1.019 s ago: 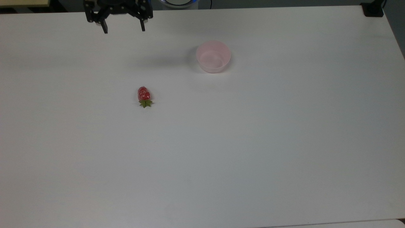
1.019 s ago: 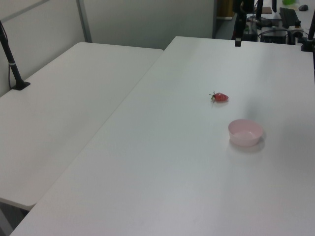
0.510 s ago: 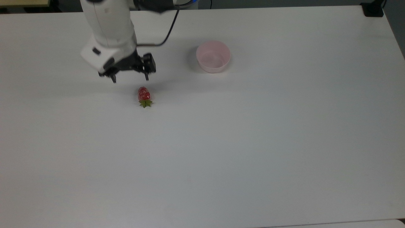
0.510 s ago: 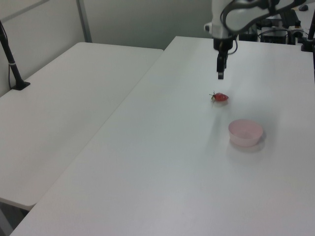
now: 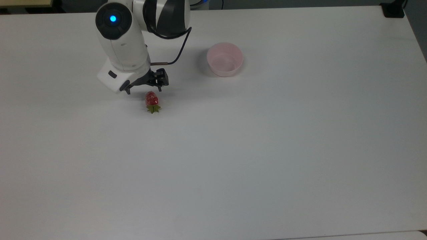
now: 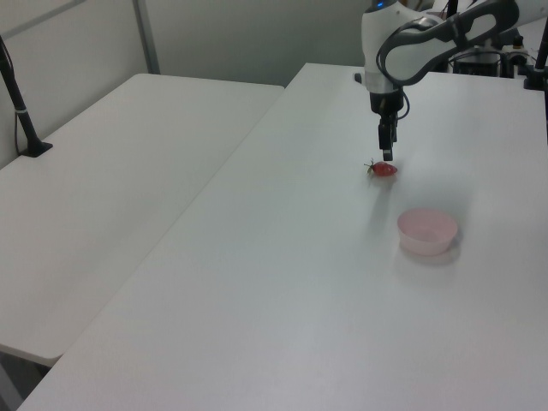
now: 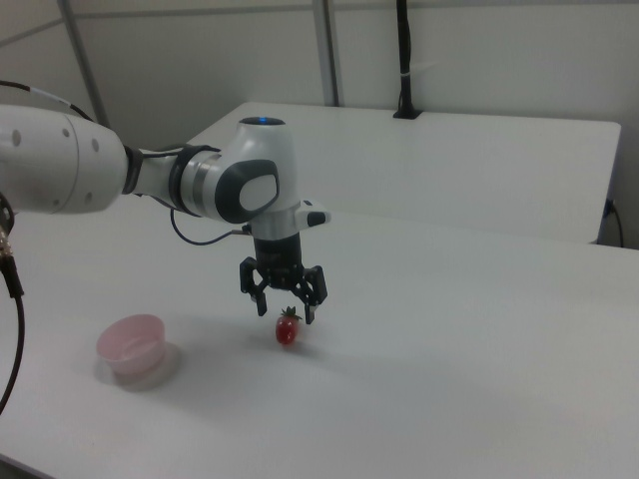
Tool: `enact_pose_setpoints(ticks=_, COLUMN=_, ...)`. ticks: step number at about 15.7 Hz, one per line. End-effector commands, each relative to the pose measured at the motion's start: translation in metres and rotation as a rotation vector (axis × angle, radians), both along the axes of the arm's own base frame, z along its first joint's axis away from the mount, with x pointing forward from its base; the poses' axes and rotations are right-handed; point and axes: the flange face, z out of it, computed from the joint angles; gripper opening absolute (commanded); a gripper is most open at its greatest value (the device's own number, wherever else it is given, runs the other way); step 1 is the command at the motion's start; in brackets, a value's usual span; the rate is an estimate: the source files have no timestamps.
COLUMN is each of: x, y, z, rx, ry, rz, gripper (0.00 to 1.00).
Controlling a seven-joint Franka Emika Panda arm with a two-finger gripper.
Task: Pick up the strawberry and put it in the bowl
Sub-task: 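Move the open gripper down over the red strawberry, then close the gripper around the red strawberry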
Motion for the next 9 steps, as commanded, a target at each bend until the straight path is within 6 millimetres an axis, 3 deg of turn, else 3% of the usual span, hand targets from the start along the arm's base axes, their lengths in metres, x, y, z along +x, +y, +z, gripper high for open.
enact_pose_setpoints(ticks=1, x=0.001, y=0.001, z=-0.011, rx=-0.017, ry=0.001, rz=0.029, gripper=0.97)
enact_pose_setpoints(ticks=5, x=0.003, y=0.005, z=-0.022, rx=-0.029, ry=0.012, rz=0.047, gripper=0.89)
enact_pose_setpoints(ticks=9, x=0.009, y=0.011, z=-0.033, rx=-0.036, ry=-0.013, rz=0.070, gripper=0.71)
